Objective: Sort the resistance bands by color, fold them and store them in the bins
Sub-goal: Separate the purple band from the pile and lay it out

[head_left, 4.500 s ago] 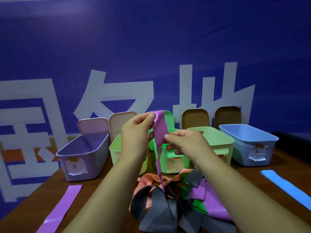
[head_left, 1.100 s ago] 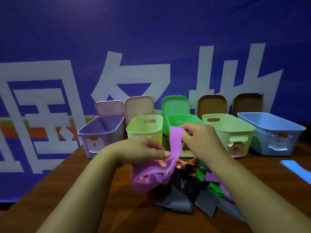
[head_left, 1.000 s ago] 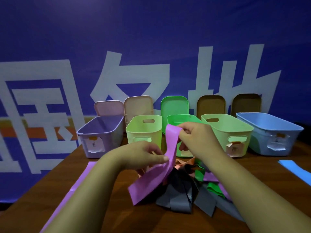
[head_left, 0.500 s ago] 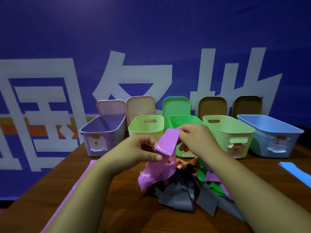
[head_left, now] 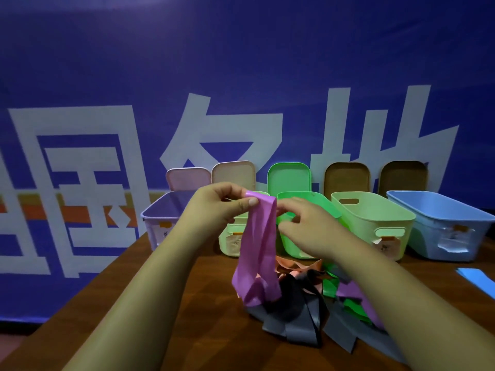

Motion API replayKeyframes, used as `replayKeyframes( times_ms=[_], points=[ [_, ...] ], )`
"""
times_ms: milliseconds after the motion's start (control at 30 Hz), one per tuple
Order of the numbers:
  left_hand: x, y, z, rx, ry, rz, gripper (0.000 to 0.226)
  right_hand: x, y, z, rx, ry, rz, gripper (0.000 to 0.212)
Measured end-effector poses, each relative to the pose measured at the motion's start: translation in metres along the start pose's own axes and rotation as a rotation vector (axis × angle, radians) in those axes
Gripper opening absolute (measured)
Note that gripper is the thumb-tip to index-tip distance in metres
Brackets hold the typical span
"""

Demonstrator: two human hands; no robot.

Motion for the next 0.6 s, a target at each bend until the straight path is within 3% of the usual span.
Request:
replayKeyframes(
  times_ms=[133,267,600],
  points=[
    [0.023,-0.009,-0.004,0.031,-0.027,0.045,0.013,-0.030,0.004,-0.020,0.094,-0.208,-0.066,0.041],
    [0.042,-0.016,-0.009,0.074,0.000,0.049,0.021,-0.048,-0.002,-0.027,0.090,-0.366,-0.114,0.031],
    [0.067,-0.017,-0.032,0.155,-0.040,0.082,0.027,-0.072,-0.017,-0.039,0.262,-0.396,-0.168,0.022]
  ],
)
Point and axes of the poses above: each hand's wrist, its own y-axis away from the middle knuckle, its own z-axis out of the palm, x = y × z, the point moved 6 cm from there along -y, towards the middle knuckle, and after that the axes turned 2 degrees about -x, right-handed, at the moved point
